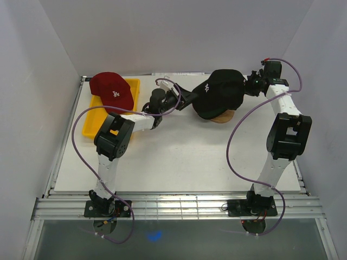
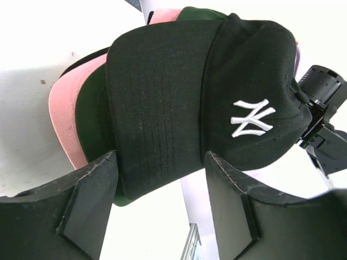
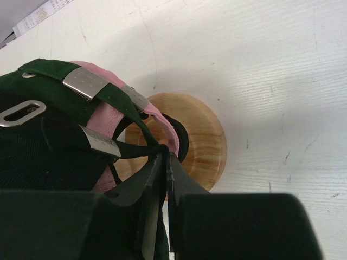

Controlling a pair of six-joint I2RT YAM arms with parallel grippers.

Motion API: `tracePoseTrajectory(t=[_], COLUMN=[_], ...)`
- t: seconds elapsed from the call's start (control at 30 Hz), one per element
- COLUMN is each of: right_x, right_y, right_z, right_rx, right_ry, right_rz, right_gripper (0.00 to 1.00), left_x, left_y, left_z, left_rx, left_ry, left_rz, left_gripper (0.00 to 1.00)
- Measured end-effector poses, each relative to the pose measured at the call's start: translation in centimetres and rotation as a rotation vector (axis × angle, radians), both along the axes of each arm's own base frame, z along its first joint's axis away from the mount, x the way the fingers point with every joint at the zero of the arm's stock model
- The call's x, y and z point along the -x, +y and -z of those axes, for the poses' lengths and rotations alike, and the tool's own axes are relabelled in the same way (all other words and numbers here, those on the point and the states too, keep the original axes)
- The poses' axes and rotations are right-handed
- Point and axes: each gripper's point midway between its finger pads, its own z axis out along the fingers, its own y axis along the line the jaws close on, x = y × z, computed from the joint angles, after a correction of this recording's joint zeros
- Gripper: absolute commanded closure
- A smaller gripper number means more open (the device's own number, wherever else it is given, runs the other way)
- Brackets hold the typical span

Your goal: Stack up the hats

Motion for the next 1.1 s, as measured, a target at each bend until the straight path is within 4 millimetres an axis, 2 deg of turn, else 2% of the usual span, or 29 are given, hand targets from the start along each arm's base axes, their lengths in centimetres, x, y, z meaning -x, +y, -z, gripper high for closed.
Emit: tracePoseTrajectory(t=[0.33, 0.47, 0.5, 0.57, 0.6, 0.67, 0.7, 0.87, 1.1], right_x=[0.1, 0.1, 0.1, 0.1, 0.1, 0.1, 0.1, 0.1, 0.0], right_y=[0.1, 0.1, 0.1, 0.1, 0.1, 0.1, 0.1, -0.1, -0.1], right_z=[0.0, 0.0, 0.0, 0.0, 0.0, 0.1, 0.1, 0.1, 0.6], right_rx=[-0.002, -0.002, -0.002, -0.002, -0.002, -0.002, -0.002, 0.002, 0.002], right_ry=[0.003, 0.003, 0.003, 0.003, 0.003, 0.004, 0.004, 0.004, 0.025], right_rz=[-0.003, -0.003, -0.003, -0.003, -0.003, -0.002, -0.002, 0.0, 0.0], right_gripper=[0.87, 0.88, 0.88, 0.88, 0.88, 0.88, 0.88, 0.9, 0.91], left_x=[0.1, 0.5, 0.6, 0.8, 0.9, 1.0, 1.1, 1.4, 1.3], left_y=[-0.4, -1.0, -1.2, -1.5, -1.5, -1.5, -1.5, -1.6, -1.5], left_z=[0.3, 1.1, 1.3, 1.5, 1.5, 1.1, 0.8, -0.9, -0.2], left_rx=[0.029, 0.04, 0.041, 0.046, 0.051, 0.069, 0.079, 0.12, 0.114], left_ry=[0.016, 0.038, 0.045, 0.058, 0.06, 0.054, 0.046, 0.007, 0.054], left_rz=[0.011, 0.023, 0.026, 0.03, 0.032, 0.035, 0.036, 0.045, 0.027], left_gripper=[0.39, 0.51, 0.59, 0.66, 0.75, 0.86, 0.99, 1.0, 1.0])
